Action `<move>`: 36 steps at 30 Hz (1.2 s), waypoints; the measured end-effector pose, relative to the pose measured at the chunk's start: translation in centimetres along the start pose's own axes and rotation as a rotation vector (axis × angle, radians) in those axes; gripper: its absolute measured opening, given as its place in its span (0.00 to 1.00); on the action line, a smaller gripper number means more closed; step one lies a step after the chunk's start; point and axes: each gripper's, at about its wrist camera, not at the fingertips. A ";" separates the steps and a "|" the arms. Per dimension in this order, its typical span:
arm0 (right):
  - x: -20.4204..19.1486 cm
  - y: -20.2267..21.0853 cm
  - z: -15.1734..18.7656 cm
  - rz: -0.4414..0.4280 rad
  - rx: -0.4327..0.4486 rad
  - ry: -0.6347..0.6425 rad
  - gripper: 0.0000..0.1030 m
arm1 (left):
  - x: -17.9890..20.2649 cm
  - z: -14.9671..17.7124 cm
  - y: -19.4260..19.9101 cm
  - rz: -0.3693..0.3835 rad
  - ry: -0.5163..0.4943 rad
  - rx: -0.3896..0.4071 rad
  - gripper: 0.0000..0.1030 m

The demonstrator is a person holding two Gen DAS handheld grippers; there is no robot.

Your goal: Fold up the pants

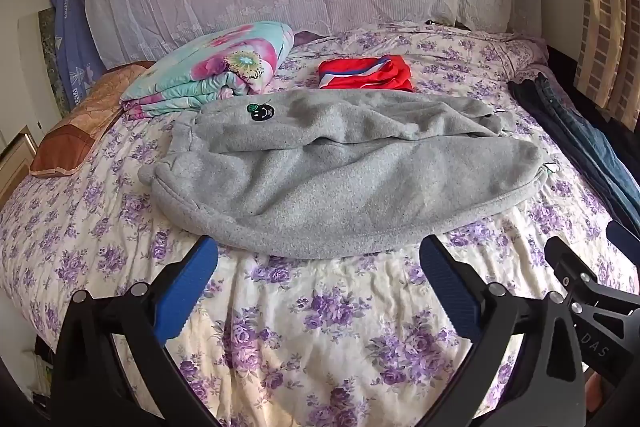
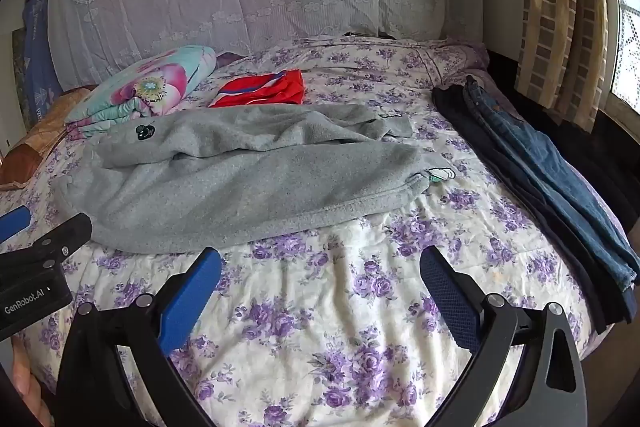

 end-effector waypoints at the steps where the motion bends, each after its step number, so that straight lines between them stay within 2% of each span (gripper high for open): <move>1: 0.0 0.0 0.0 0.001 0.000 0.000 0.97 | 0.0 0.0 0.0 0.000 0.000 -0.003 0.95; 36: -0.4 0.1 0.2 -0.008 -0.010 0.006 0.97 | -1.3 0.4 0.2 -0.020 0.002 -0.016 0.95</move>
Point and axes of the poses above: each gripper's, at about its wrist camera, not at the fingertips, and y roughly against the way its jaws point, x to its right, z to its underside
